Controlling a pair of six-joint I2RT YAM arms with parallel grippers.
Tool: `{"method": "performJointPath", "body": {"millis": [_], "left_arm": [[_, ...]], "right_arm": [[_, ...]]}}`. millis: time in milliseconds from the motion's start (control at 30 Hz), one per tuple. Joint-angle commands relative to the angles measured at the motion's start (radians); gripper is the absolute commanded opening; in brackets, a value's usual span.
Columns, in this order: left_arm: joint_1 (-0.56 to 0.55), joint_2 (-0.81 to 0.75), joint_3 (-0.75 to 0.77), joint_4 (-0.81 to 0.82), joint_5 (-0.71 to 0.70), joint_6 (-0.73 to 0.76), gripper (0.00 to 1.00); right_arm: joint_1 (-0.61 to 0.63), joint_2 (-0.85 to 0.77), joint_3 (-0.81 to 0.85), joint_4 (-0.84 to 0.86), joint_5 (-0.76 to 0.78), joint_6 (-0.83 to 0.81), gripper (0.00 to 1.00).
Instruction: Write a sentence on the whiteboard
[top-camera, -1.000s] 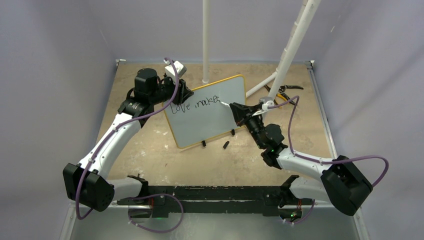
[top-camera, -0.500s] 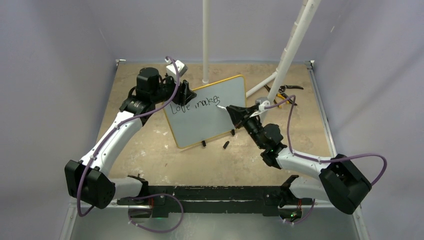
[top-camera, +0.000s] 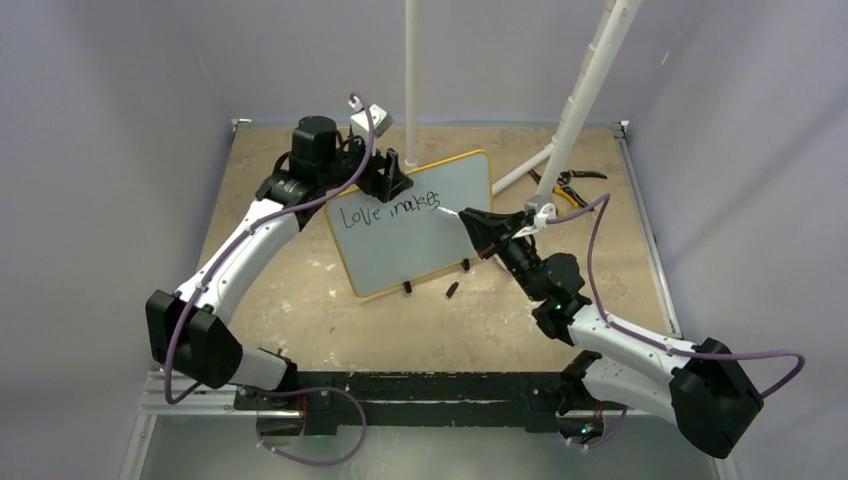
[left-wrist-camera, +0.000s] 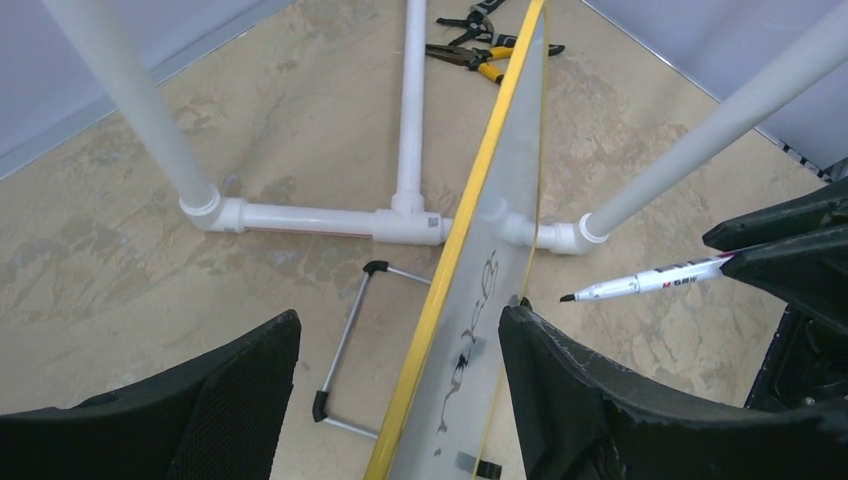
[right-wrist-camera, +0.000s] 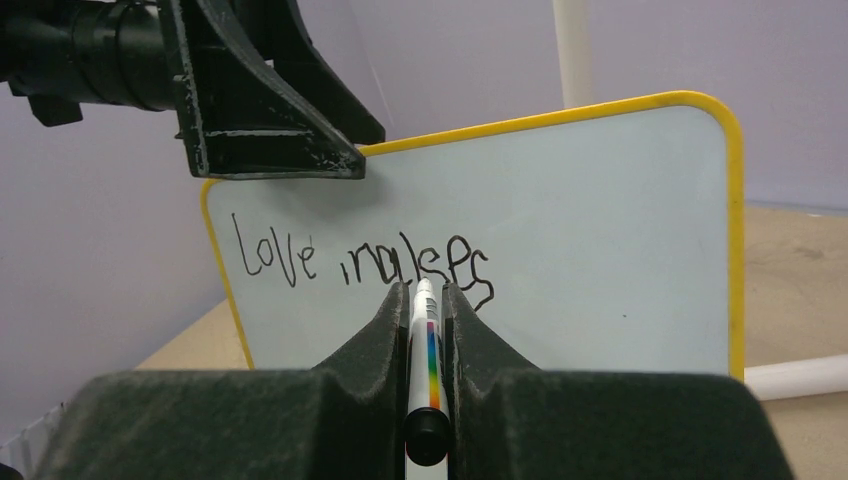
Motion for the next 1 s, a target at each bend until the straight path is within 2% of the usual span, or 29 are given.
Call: {"method": "performJointPath", "body": {"millis": [0, 133, 267, 500, 567, 767, 967], "left_arm": [[-0.032, 0.075, 0.104, -0.034, 0.051, 0.008, 0.72], [-0.051, 0.145, 0.166, -0.067, 0.075, 0.019, 0.72], [-0.057, 0.171, 0.180, -0.062, 0.103, 0.017, 0.61], [-0.057, 0.154, 0.152, -0.075, 0.169, 0.080, 0.17], [-0.057, 0.144, 0.140, -0.096, 0.189, 0.111, 0.00], [-0.057, 0.117, 0.119, -0.200, 0.217, 0.197, 0.00], [-0.055, 0.105, 0.107, -0.230, 0.197, 0.218, 0.00]], "right_arm": [[-0.008, -0.023, 0.011, -0.015, 0.015, -0.034, 0.00], [-0.008, -0.033, 0.003, -0.023, 0.020, -0.039, 0.00], [-0.009, -0.062, -0.010, -0.035, 0.034, -0.042, 0.00], [-0.009, -0.105, -0.020, -0.062, 0.063, -0.054, 0.00], [-0.009, -0.118, -0.020, -0.066, 0.074, -0.056, 0.00], [-0.009, -0.142, -0.009, -0.078, 0.100, -0.067, 0.00], [-0.009, -0.101, 0.032, -0.073, 0.128, -0.091, 0.00]]}}
